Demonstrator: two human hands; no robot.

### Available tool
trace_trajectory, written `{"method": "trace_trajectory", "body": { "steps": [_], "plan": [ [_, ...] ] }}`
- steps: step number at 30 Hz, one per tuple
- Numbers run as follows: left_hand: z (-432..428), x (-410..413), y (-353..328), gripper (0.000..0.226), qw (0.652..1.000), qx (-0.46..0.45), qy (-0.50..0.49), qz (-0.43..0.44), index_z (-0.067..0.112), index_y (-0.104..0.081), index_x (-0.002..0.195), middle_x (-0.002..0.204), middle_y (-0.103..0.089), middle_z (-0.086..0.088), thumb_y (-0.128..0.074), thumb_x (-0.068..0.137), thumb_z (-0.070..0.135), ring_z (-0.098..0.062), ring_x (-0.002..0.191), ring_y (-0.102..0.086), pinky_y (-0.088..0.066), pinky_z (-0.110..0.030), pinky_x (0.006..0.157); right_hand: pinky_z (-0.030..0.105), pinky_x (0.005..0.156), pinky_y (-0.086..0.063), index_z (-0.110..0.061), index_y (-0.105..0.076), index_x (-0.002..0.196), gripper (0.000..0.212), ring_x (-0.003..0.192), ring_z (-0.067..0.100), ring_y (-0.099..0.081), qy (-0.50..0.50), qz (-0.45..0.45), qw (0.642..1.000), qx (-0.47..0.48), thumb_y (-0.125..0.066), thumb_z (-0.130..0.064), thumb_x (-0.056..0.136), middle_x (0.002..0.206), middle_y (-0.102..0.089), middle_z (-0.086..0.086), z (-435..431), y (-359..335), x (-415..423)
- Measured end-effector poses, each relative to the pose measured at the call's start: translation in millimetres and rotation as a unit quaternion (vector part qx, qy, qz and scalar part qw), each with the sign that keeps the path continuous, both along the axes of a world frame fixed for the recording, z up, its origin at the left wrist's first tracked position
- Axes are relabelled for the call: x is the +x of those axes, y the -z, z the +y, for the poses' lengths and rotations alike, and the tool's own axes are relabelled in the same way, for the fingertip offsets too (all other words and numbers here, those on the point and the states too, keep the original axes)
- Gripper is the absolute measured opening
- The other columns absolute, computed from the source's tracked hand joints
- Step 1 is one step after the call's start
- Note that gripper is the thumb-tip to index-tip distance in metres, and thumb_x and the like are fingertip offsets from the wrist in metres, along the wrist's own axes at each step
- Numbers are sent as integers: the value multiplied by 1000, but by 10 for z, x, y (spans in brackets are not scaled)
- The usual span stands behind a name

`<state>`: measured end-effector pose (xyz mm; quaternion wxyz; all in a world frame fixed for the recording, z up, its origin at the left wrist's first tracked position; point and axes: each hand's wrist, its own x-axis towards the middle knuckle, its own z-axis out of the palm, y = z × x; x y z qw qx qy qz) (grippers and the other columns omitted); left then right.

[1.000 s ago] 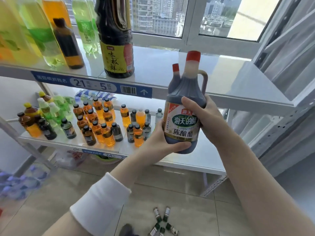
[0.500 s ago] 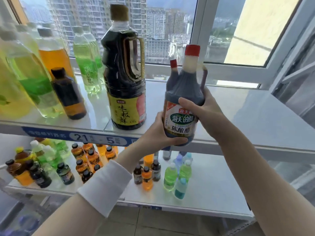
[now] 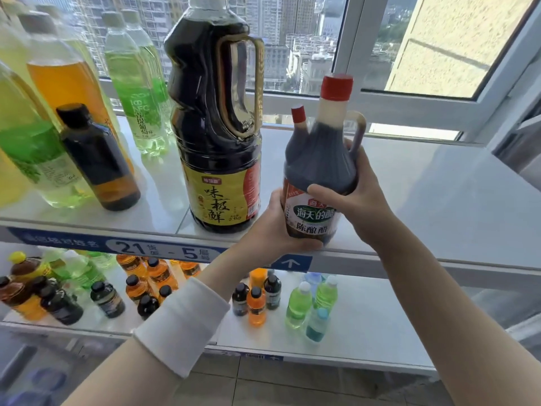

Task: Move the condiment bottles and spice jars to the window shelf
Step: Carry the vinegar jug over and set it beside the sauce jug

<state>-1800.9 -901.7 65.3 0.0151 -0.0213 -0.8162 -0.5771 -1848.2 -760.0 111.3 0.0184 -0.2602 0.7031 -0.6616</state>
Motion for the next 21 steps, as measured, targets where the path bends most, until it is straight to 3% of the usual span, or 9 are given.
{"method": "trace_trajectory", "body": {
  "steps": [3, 5, 7, 12, 17, 21],
  "plan": [
    [7, 17, 44, 83, 999, -12, -46, 26, 16, -34, 127, 110, -55, 16, -85, 61, 16, 1, 106, -53, -47, -12, 86, 17, 76, -54, -38, -34, 118, 71, 110, 11, -53, -3, 7, 1000, -2, -79, -16, 68, 121, -49, -3, -52, 19, -48],
    [13, 88, 100, 86, 995, -4, -88, 45, 17, -33, 135, 128, -51, 7, -82, 65, 16, -9, 122, -46, -43, -27, 101, 20, 78, -55, -41, -35, 115, 69, 110, 11, -53, -6, 11, 1000, -4, -76, -22, 63, 121, -49, -3, -94, 25, -72],
    [-6, 217, 132, 80, 990, -9, -124, 61, 22, -32, 139, 138, -44, 6, -76, 72, 17, -9, 129, -39, -36, -30, 107, 19, 79, -54, -42, -36, 112, 65, 110, 9, -53, -9, 15, 1000, -2, -74, -24, 62, 119, -49, -6, -142, 30, -88],
    [-78, 505, 173, 56, 980, -49, -164, 106, 30, -38, 135, 126, -46, 18, -63, 85, 23, 3, 117, -44, -35, -3, 90, 12, 73, -51, -43, -38, 111, 63, 104, 3, -54, -20, 22, 1000, -7, -76, -20, 66, 113, -48, -14, -244, 51, -129],
    [-118, 537, 187, 52, 974, -69, -185, 107, 24, -43, 133, 121, -47, 13, -63, 85, 22, -2, 111, -49, -39, -7, 89, 13, 72, -51, -40, -39, 110, 61, 101, 2, -55, -27, 30, 999, -11, -75, -18, 66, 111, -48, -13, -332, 53, -126],
    [-153, 549, 206, 42, 963, -81, -207, 153, 20, -53, 125, 115, -55, 5, -63, 85, 14, -8, 105, -57, -48, -23, 94, 15, 74, -52, -39, -39, 110, 60, 103, 5, -54, -26, 34, 999, -14, -73, -21, 64, 111, -48, -11, -354, 57, -123]
  ]
}}
